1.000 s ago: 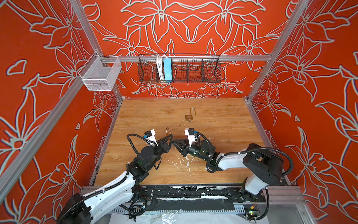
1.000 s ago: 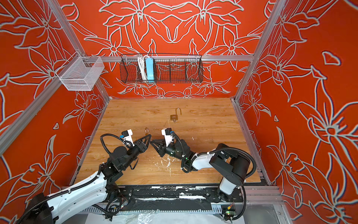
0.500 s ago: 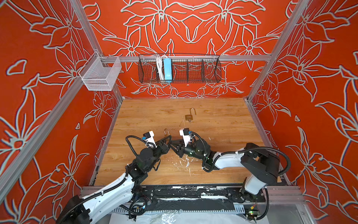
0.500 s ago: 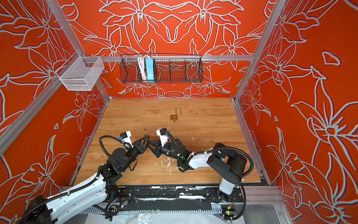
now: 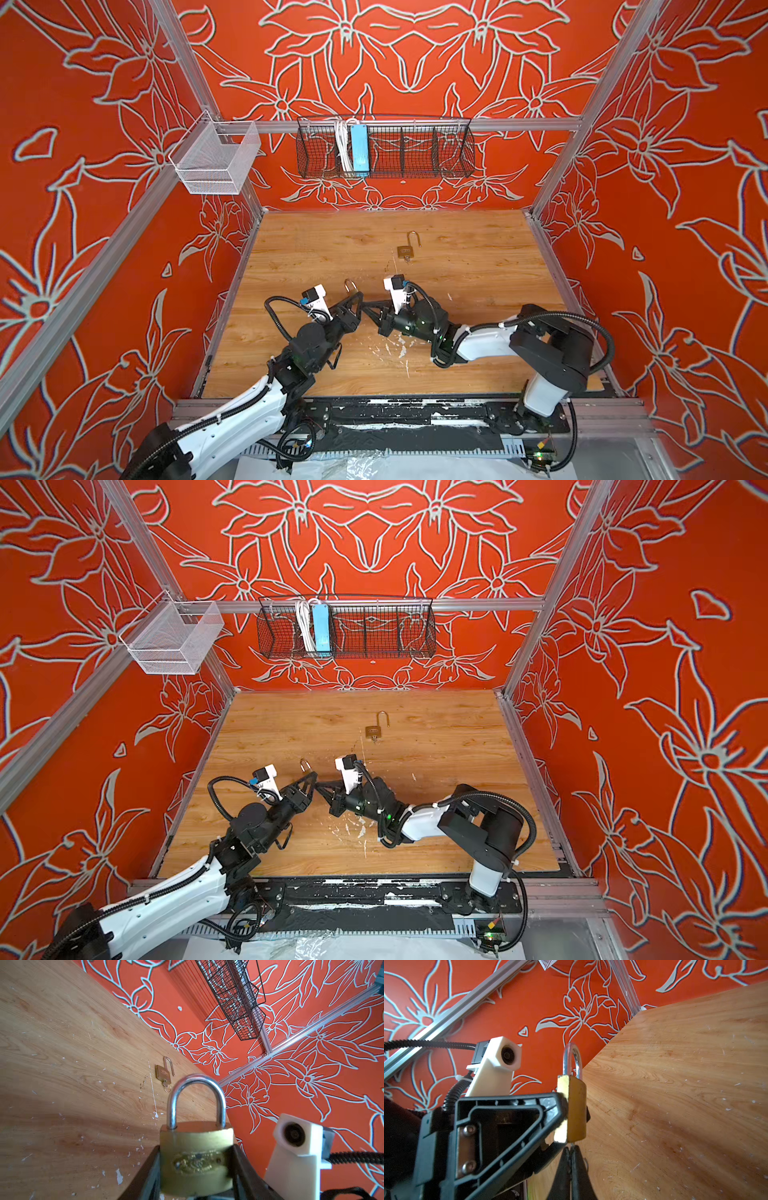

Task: Unlock with the key

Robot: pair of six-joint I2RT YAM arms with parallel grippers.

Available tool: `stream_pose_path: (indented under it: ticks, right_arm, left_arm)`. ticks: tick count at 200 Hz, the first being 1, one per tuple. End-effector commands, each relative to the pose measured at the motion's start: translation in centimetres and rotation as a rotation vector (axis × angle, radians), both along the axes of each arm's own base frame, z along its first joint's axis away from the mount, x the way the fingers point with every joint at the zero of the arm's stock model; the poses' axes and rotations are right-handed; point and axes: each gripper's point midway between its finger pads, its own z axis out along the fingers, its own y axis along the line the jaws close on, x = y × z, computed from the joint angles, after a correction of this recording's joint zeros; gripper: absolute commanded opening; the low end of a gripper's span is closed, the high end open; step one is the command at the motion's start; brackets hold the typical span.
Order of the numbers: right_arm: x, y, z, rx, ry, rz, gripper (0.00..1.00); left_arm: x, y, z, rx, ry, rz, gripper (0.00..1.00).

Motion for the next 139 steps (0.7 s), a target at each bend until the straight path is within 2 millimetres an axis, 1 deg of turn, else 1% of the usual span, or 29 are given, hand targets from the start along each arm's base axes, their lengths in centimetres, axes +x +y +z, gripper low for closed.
stream_pose_path:
  ticks: [1, 19, 47, 66, 82, 96, 116, 135, 139]
  right_arm:
    - [-0.6, 0.4, 2.3, 0.136, -0.001, 0.074, 0.0]
    - [-0.3, 0.3, 2.5, 0.198, 0.032, 0.096, 0.0]
    - [-0.4, 1.1, 2.4, 0.204, 0.047, 0.133, 0.0]
    - [-0.5, 1.0, 2.8, 0.212, 0.048, 0.137, 0.0]
    - [-0.9, 1.0, 3.7, 0.225, 0.035, 0.157, 0.0]
    - [-1.2, 0.8, 4.4, 0.234, 0.023, 0.168, 0.0]
    - [-1.2, 0.3, 5.1, 0.245, 0.005, 0.148, 0.0]
    - [-1.0, -0.1, 4.6, 0.212, 0.003, 0.124, 0.0]
    - [-0.9, -0.1, 4.3, 0.195, 0.003, 0.119, 0.08]
  left_arm:
    - [-0.7, 0.0, 3.4, -0.068, -0.13, -0.023, 0.0]
    - [-0.9, 0.2, 3.4, -0.058, -0.152, -0.023, 0.0]
    - [-1.4, 0.1, 3.2, -0.033, -0.184, -0.047, 0.0]
    - [-1.7, -0.2, 3.5, -0.005, -0.227, -0.071, 0.0]
    - [-2.0, -0.4, 3.9, 0.034, -0.282, -0.086, 0.0]
    - [-1.8, -0.3, 3.9, 0.065, -0.291, -0.08, 0.0]
    - [-1.6, 0.0, 4.1, 0.067, -0.295, -0.066, 0.0]
    - [-1.3, 0.3, 4.3, 0.076, -0.277, -0.05, 0.0]
    - [-1.2, 0.3, 4.4, 0.078, -0.271, -0.044, 0.0]
